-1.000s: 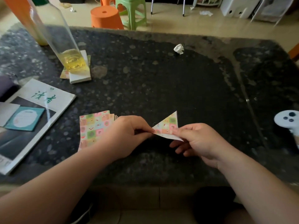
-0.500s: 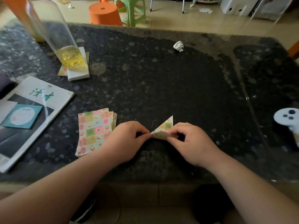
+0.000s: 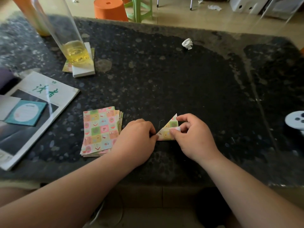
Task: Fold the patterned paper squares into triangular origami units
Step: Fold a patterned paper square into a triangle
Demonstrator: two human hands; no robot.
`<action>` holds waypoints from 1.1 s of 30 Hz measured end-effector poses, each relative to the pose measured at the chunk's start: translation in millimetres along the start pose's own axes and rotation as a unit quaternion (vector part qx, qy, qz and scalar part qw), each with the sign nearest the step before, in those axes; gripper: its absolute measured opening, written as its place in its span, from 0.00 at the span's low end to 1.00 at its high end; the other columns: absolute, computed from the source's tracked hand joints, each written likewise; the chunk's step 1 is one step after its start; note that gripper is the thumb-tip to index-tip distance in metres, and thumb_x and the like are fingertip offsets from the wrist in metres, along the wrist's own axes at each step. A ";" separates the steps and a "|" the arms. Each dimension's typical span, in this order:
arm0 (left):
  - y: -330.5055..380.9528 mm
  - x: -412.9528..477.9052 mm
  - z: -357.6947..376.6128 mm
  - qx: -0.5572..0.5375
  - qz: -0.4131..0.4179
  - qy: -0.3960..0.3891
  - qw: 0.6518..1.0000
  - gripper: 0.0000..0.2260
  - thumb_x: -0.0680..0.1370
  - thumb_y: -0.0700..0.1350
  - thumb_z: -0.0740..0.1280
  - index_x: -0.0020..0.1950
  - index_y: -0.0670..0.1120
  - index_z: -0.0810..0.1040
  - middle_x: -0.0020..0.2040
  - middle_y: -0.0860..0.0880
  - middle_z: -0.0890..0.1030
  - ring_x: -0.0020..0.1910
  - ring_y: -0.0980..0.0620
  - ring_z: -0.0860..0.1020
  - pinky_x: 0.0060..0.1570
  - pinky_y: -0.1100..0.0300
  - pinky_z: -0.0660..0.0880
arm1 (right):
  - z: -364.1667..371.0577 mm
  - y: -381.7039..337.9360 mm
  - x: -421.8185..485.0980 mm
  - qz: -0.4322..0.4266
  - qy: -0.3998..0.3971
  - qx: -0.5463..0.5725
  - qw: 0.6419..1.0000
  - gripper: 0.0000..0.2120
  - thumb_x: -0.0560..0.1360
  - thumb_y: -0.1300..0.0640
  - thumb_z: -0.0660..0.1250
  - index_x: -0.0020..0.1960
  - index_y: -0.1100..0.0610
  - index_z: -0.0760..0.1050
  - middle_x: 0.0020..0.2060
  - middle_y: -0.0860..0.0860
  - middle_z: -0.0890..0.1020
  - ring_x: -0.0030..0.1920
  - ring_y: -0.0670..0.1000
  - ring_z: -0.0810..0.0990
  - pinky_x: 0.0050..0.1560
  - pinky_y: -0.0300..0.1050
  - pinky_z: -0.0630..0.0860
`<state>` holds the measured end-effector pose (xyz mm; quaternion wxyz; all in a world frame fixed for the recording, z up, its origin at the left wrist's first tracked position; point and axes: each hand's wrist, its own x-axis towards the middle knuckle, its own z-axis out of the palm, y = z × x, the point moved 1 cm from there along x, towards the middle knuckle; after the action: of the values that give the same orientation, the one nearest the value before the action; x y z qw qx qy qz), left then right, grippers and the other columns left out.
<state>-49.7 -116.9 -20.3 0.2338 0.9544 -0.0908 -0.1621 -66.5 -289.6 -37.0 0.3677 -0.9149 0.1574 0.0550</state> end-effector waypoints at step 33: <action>15.3 -57.1 45.8 0.297 0.111 -0.081 0.945 0.43 0.78 0.73 0.38 0.80 0.44 0.31 0.80 0.42 0.29 0.77 0.43 0.26 0.73 0.36 0.27 | 5.5 0.3 1.8 -0.011 0.024 -0.043 0.999 0.11 0.77 0.52 0.74 0.58 0.47 0.77 0.39 0.42 0.80 0.42 0.43 0.81 0.47 0.45 0.82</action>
<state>-120.5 -135.1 -36.1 -0.0521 0.9479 -0.2592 -0.1779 -64.8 -286.5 -41.6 0.3246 -0.9326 0.1538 0.0354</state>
